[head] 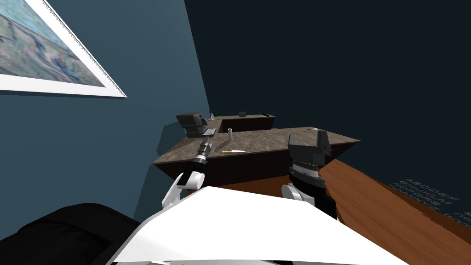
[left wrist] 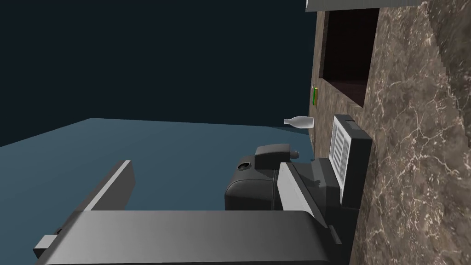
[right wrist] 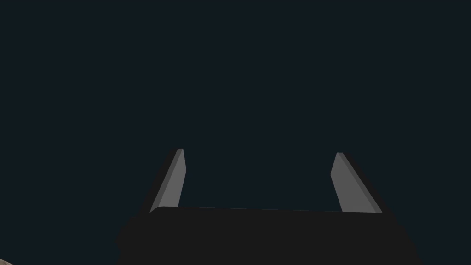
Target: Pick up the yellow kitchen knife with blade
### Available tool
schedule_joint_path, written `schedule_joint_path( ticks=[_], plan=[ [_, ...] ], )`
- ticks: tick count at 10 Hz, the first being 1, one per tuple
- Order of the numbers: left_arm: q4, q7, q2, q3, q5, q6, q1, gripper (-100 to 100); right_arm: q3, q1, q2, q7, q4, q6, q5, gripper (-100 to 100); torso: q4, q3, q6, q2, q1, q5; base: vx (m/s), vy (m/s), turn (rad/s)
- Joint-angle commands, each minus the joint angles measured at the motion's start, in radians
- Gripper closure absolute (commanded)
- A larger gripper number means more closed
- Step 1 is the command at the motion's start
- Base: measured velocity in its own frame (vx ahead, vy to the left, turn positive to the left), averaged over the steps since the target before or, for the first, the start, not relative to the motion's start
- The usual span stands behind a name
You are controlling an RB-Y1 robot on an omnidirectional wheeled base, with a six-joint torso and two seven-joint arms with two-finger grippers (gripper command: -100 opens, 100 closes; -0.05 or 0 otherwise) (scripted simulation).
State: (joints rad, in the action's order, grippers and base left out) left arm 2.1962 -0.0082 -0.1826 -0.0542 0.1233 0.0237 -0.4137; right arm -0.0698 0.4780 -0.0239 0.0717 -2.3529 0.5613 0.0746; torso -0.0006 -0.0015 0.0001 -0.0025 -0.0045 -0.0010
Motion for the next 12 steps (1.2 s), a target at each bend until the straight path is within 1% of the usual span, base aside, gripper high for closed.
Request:
schedule_joint_path(
  ticks=[1,2,3,4,5,6,7,8,9,10,12],
  plan=[
    [-0.001,-0.001,-0.003,-0.004,0.004,-0.032,0.002,-100,0.000,0.000,0.000,0.000,0.000,0.000,0.000,0,0.000,0.000,0.000,0.000,0.000,0.000,0.026,-0.050,0.011],
    [-0.007,-0.007,-0.002,-0.006,0.008,-0.070,0.010,-100,0.000,0.000,0.000,0.000,0.000,0.000,0.000,0,0.000,0.000,0.000,0.001,0.001,0.000,0.037,-0.047,0.015],
    [-0.007,-0.007,-0.002,-0.006,0.008,-0.077,0.010,-100,0.000,0.000,0.000,0.000,0.000,0.000,0.000,0,0.000,0.000,0.000,0.000,0.001,0.000,0.028,-0.046,0.010],
    [-0.014,-0.012,-0.001,-0.009,0.012,-0.116,0.018,-100,0.000,0.000,0.000,0.000,0.000,0.000,0.000,0,0.000,0.000,0.000,0.000,0.002,0.000,0.033,-0.060,0.019],
    [-0.014,-0.012,-0.001,-0.009,0.012,-0.123,0.018,-100,0.000,0.000,0.000,0.000,0.000,0.000,0.000,0,0.000,0.000,0.000,0.000,0.001,0.000,0.031,-0.051,0.013],
    [-0.022,-0.018,0.001,-0.012,0.015,-0.163,0.026,-100,0.000,0.000,0.000,0.000,0.000,0.000,0.000,0,0.000,0.000,0.000,0.000,0.001,0.000,0.035,-0.056,0.017],
    [-0.022,-0.018,0.001,-0.012,0.015,-0.170,0.026,-100,0.000,0.000,0.000,0.000,0.000,0.000,0.000,0,0.000,0.000,0.000,0.000,0.001,0.000,0.033,-0.048,0.012],
    [-0.030,-0.023,0.003,-0.015,0.019,-0.212,0.035,-100,0.000,0.000,0.000,0.000,0.000,0.000,0.000,0,0.000,0.000,0.000,0.000,0.001,0.000,0.042,-0.061,0.014],
    [-0.030,-0.023,0.003,-0.015,0.019,-0.218,0.035,-100,0.000,0.000,0.000,0.000,0.000,0.000,0.000,0,0.000,0.000,0.000,0.000,0.001,0.000,0.035,-0.056,0.016],
    [-0.038,-0.029,0.006,-0.017,0.023,-0.259,0.044,-100,0.000,0.000,0.000,0.000,0.000,0.000,0.000,0,0.000,0.000,0.000,0.000,0.001,0.000,0.040,-0.057,0.020],
    [-0.047,-0.035,0.010,-0.020,0.027,-0.313,0.053,-100,0.000,0.000,0.000,0.000,0.000,0.000,0.000,0,0.000,0.000,0.000,-0.001,-0.001,0.000,0.044,-0.085,0.022]
  ],
)
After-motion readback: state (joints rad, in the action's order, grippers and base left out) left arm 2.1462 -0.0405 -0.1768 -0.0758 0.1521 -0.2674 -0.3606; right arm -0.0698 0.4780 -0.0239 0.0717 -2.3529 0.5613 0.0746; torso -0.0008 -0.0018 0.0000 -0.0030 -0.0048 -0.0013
